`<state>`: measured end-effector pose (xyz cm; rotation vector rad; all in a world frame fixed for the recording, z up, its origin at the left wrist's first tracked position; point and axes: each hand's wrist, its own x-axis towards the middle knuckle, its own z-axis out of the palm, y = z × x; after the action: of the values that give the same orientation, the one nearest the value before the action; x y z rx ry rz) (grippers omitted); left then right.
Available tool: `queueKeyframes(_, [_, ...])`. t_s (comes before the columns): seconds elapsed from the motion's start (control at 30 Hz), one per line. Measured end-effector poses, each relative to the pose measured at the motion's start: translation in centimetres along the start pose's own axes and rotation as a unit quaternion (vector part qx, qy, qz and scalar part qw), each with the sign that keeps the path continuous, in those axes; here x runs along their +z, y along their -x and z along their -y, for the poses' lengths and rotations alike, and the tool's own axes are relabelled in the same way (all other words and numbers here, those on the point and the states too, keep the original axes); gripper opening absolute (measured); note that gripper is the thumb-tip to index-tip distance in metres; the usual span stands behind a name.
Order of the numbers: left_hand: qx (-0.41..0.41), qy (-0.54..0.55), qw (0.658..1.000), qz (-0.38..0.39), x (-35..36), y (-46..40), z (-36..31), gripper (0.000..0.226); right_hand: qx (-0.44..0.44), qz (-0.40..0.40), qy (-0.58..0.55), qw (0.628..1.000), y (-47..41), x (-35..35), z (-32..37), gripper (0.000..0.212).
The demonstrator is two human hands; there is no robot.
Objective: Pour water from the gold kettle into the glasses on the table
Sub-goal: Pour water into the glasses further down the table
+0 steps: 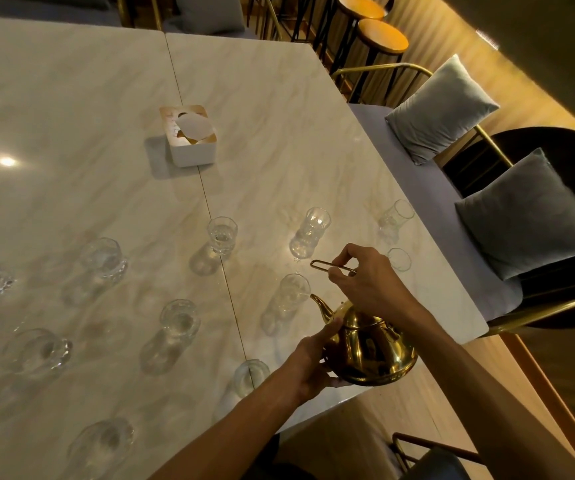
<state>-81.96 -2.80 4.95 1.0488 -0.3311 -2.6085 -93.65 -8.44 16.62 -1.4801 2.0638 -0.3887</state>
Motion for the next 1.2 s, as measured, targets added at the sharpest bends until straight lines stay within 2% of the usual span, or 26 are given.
queueKeyframes(0.53, [-0.008,-0.006,1.0,0.021,-0.2,0.0,-0.1,0.045,-0.003,-0.009,0.023,1.0,0.0,0.0,0.4,0.016])
queueKeyframes(0.9, [0.003,-0.045,0.999,0.001,-0.9,0.0,0.4,0.045,0.016,-0.045,-0.032,0.998,1.9,0.7,-0.8,0.013])
queueKeyframes(1.07, [0.003,-0.075,0.997,-0.033,-1.0,-0.1,0.2,0.03,0.023,-0.069,-0.061,0.996,2.9,1.2,-2.2,0.012])
queueKeyframes(1.13, [0.013,-0.096,0.994,-0.048,-1.3,-0.4,0.3,0.037,0.023,-0.074,-0.077,0.994,3.3,1.3,-2.8,0.012])
queueKeyframes(1.2, [0.022,-0.12,0.991,-0.057,-1.5,-0.7,0.3,0.055,0.023,-0.079,-0.102,0.991,3.8,1.4,-3.3,0.012])
